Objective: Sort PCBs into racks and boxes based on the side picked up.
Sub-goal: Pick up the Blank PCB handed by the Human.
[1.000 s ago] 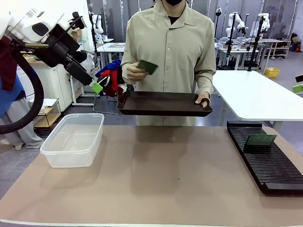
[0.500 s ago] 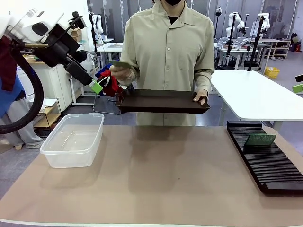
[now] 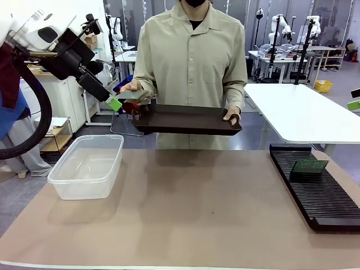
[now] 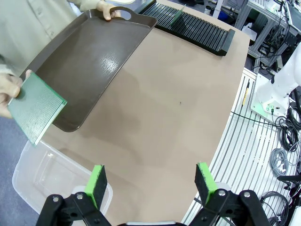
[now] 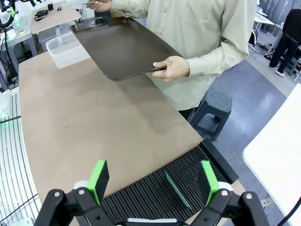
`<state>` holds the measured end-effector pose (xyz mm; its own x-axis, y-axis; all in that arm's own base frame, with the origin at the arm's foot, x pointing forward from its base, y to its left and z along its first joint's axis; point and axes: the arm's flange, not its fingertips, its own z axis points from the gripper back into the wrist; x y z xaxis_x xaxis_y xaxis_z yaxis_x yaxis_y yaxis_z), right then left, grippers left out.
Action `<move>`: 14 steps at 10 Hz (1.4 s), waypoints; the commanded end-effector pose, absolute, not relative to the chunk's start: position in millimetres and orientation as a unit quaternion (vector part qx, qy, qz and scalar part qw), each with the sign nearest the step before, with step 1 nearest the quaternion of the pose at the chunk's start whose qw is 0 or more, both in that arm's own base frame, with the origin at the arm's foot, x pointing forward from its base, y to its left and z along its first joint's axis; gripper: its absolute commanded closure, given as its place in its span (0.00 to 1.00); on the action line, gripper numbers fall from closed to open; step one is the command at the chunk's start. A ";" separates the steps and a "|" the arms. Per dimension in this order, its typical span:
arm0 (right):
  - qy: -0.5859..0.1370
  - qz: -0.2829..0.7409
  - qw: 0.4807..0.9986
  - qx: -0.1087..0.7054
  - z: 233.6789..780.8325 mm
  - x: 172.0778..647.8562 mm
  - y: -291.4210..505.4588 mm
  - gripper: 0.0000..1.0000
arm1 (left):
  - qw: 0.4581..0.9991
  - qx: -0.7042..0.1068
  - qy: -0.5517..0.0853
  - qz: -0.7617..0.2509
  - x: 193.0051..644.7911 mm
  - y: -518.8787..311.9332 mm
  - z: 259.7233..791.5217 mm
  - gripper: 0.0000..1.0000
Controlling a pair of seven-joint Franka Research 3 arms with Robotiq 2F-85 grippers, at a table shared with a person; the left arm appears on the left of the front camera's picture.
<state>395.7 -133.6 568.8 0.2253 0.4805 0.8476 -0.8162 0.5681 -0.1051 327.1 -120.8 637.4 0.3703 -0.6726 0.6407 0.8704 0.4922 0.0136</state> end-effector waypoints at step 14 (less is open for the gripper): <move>-0.453 0.427 0.760 0.189 568.5 395.0 -133.2 0.00 | 0.824 -0.463 -0.180 -0.272 415.8 -45.7 658.8 0.00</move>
